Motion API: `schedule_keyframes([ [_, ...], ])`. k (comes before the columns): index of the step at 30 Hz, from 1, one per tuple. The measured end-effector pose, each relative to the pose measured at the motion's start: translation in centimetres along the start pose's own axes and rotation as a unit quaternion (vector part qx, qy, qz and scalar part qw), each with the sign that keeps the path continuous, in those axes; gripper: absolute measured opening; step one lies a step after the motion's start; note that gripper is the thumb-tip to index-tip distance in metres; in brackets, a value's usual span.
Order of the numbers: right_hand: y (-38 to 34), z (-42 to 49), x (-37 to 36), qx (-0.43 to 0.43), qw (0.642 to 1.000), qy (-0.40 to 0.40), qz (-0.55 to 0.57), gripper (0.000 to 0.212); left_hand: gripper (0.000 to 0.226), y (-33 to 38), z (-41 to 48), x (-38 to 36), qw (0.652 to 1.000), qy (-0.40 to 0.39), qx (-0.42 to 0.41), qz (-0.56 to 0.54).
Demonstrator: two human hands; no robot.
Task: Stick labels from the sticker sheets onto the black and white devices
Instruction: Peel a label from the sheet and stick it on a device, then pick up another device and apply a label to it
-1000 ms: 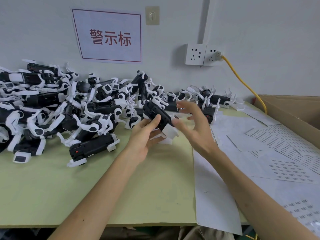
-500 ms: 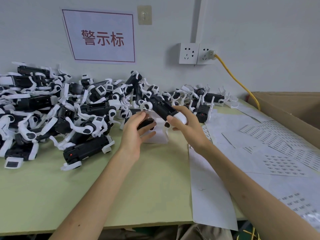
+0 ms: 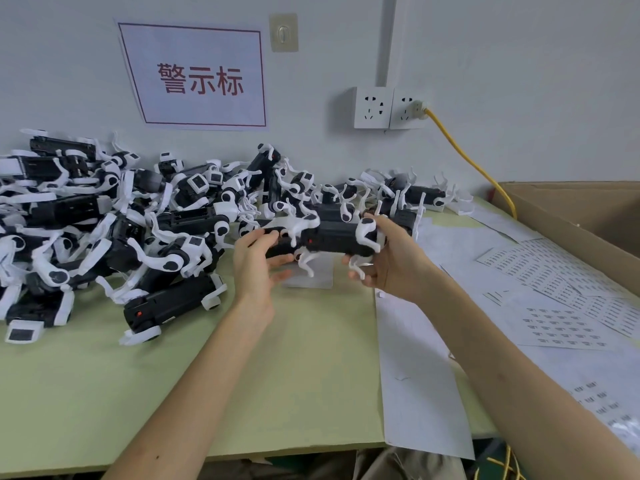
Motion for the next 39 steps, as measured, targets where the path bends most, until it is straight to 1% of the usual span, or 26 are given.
schedule_keyframes([
  [1, -0.4, -0.1, 0.1, 0.003, 0.999, 0.016, 0.031, 0.039, 0.030, 0.0, 0.1, 0.2, 1.000, 0.012, -0.002, 0.008],
  [2, -0.9, -0.2, 0.5, 0.034, 0.996, 0.034, 0.070, 0.038, 0.029, -0.1, 0.2, 0.3, 1.000, 0.020, -0.002, 0.014],
  [3, -1.6, -0.5, 1.1, 0.096, 0.988, 0.047, 0.110, 0.037, 0.027, -0.1, 0.3, 0.4, 1.000, 0.025, -0.001, 0.017],
  [4, -2.4, -0.9, 2.0, 0.176, 0.969, 0.068, 0.159, 0.029, 0.024, -0.1, 0.3, 0.4, 1.000, 0.026, 0.002, 0.016],
  [5, -3.1, -1.3, 3.3, 0.264, 0.932, 0.063, 0.239, 0.011, 0.021, -0.1, 0.4, 0.5, 1.000, 0.024, 0.005, 0.013],
  [6, -3.6, -2.1, 4.6, 0.321, 0.879, 0.042, 0.351, 0.023, 0.017, -0.2, 0.4, 0.5, 1.000, 0.018, 0.008, 0.008],
  [7, -3.7, -2.8, 6.0, 0.358, 0.819, 0.009, 0.447, 0.049, 0.014, -0.2, 0.4, 0.4, 1.000, 0.007, 0.012, 0.005],
  [8, -3.9, -3.5, 7.5, 0.385, 0.775, -0.001, 0.500, 0.069, 0.012, -0.2, 0.3, 0.3, 1.000, -0.004, 0.015, 0.001],
  [9, -4.0, -3.8, 8.9, 0.386, 0.765, 0.014, 0.516, 0.079, 0.012, -0.2, 0.3, 0.2, 1.000, -0.014, 0.019, -0.004],
  [10, -3.9, -4.0, 9.6, 0.376, 0.777, 0.029, 0.505, 0.079, 0.014, -0.2, 0.2, 0.0, 0.999, -0.023, 0.024, -0.009],
  [14, -2.2, -2.5, 9.4, 0.289, 0.847, 0.146, 0.421, 0.053, 0.015, -0.3, -0.2, -0.5, 0.998, -0.041, 0.046, 0.001],
  [16, -1.8, -1.6, 8.5, 0.254, 0.877, 0.178, 0.368, 0.046, 0.011, -0.2, -0.3, -0.5, 0.998, -0.008, 0.013, 0.053],
  [17, -1.7, -1.3, 8.1, 0.243, 0.890, 0.181, 0.341, 0.044, 0.009, -0.2, -0.3, -0.5, 0.997, 0.012, -0.013, 0.079],
  [20, -1.5, -0.6, 7.2, 0.222, 0.918, 0.174, 0.279, 0.040, 0.011, 0.1, -0.1, -0.1, 0.993, 0.046, -0.073, 0.085],
  [22, -1.4, -0.3, 6.9, 0.217, 0.925, 0.166, 0.264, 0.036, 0.014, 0.6, 0.1, 0.3, 0.996, 0.061, -0.060, 0.027],
  [24, -1.3, -0.1, 6.8, 0.217, 0.926, 0.160, 0.265, 0.034, 0.030, 1.1, 0.1, 0.7, 0.995, 0.058, -0.002, -0.086],
  [26, -1.2, -0.1, 6.7, 0.215, 0.926, 0.162, 0.264, 0.032, 0.046, 1.3, 0.2, 0.9, 0.986, 0.045, 0.032, -0.156],
  [29, -1.2, -0.1, 6.6, 0.213, 0.926, 0.171, 0.262, 0.029, 0.059, 1.4, 0.1, 0.9, 0.980, 0.033, 0.037, -0.194],
  [32, -1.2, -0.1, 6.6, 0.215, 0.925, 0.175, 0.260, 0.028, 0.068, 1.9, 0.2, 1.3, 0.973, 0.017, 0.030, -0.230],
  [39, -1.1, 0.0, 6.5, 0.216, 0.928, 0.170, 0.252, 0.028, 0.075, 2.7, 0.5, 2.4, 0.933, 0.015, 0.024, -0.359],
])
Point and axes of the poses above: each hand's wrist, its own z-axis towards the middle knuckle, its own x-axis out of the back of the hand, y = z × x, the point moved 1 cm from there along z, towards the middle knuckle, and after that the axes turned 7 degrees about -y, right-handed, at the moved point
